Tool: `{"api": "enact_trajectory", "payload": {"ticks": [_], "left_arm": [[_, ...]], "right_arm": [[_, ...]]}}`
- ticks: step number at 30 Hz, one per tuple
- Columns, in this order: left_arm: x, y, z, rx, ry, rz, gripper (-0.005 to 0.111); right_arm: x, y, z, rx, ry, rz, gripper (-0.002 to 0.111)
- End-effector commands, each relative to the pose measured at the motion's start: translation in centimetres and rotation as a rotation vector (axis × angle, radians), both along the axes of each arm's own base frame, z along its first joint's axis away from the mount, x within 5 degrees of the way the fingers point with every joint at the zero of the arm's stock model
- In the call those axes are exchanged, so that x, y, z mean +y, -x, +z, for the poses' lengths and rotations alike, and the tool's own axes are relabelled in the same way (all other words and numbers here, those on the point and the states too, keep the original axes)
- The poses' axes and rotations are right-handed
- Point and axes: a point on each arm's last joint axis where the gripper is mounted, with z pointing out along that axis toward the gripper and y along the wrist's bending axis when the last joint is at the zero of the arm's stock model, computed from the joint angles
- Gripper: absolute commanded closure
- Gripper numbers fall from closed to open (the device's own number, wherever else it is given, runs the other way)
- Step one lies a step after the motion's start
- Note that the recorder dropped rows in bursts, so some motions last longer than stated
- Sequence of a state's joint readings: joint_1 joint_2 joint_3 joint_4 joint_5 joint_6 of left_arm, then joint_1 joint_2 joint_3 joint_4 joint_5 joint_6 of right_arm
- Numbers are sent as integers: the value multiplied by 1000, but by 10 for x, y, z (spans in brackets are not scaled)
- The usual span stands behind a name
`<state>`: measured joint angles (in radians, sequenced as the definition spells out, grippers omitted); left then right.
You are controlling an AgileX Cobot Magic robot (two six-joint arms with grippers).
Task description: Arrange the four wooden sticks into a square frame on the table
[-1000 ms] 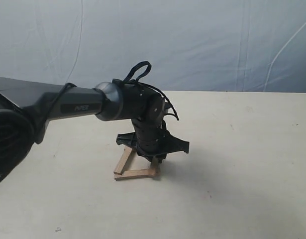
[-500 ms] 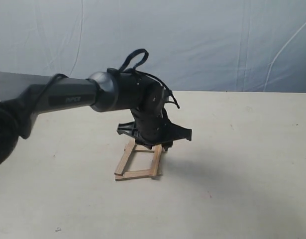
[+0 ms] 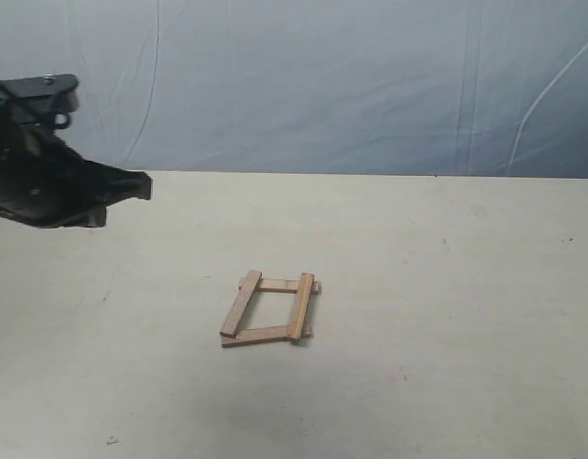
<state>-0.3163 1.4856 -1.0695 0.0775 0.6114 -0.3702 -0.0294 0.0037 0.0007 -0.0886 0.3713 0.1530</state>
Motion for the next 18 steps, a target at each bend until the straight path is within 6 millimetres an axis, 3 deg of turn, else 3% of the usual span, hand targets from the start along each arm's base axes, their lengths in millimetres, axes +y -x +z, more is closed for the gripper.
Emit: {"api": "enact_trajectory", "payload": {"ticks": [1,4,7,13,18], "left_arm": [[21,57,19,-228,118,20,107],[36,108,22,-402,203,25,107],[46,142,19,-513,226,15,107],[55,173,29,-616,295,25,107],[58,179,34,-670,247,-2,107]], "right_arm": [[0,0,1,-12,5,-4,109],[0,0,1,-12,5,-4,109],[0,0,1,-12,5,-4,109],[0,0,1,-12,5,-4,109],[0,0,1,-10,3,-5,109]]}}
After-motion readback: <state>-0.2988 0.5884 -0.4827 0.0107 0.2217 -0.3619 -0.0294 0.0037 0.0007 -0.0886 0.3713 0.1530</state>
